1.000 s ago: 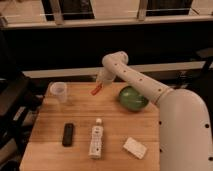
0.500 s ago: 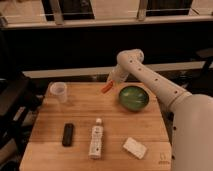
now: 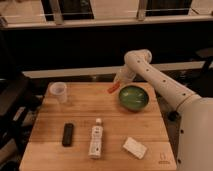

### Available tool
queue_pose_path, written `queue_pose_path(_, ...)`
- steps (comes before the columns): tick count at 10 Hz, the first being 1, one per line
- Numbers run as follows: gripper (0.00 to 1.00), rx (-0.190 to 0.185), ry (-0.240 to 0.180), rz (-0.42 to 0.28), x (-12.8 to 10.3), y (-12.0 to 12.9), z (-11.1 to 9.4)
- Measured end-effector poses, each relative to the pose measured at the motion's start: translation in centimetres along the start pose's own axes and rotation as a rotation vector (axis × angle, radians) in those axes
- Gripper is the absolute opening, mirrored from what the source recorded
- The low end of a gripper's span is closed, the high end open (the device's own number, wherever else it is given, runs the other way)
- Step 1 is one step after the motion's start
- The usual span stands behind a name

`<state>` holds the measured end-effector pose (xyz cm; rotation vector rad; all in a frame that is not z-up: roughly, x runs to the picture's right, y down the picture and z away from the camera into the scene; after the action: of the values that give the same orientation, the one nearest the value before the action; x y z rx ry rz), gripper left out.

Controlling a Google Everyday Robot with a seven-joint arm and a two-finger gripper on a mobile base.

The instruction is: Place the pepper in the ceramic bowl

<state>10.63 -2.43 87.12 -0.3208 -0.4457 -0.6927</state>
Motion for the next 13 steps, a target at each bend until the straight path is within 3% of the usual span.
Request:
queue_pose_path(3, 0.00, -0.007, 0.008, 0.027, 0.0, 0.3, -0.2)
queue_pose_path(13, 0.00, -0.024, 0.047, 0.161, 3.2, 3.7, -1.6)
